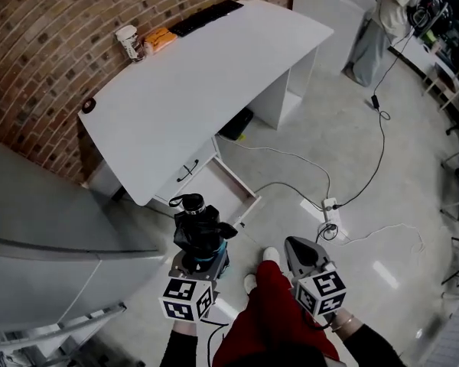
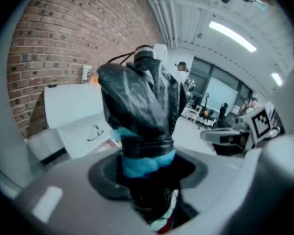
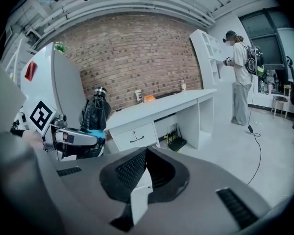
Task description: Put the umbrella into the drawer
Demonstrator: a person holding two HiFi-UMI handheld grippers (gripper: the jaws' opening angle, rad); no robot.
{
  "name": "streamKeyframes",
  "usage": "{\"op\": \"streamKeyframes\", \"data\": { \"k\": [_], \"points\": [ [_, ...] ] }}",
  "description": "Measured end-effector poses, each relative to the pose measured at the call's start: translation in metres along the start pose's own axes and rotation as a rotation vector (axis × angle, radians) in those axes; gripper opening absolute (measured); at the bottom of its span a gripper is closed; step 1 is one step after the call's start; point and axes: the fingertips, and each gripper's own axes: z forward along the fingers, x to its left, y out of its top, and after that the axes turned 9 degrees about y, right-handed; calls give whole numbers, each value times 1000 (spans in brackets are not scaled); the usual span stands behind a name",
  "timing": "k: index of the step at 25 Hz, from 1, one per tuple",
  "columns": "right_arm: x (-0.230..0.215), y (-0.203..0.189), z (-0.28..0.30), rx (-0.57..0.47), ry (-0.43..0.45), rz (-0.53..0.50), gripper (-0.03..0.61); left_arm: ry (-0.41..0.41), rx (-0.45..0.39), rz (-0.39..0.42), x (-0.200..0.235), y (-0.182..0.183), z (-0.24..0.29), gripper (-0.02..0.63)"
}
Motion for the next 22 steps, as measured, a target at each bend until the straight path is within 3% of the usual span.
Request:
{"op": "streamKeyframes", "data": {
  "k": [13, 22],
  "points": [
    [-62, -68, 77, 82, -50, 64, 2, -49, 202, 171, 19, -69, 126, 218],
    [-90, -123, 128, 132, -44, 120, 2, -35, 296, 256, 43, -111, 190, 218]
  ]
}}
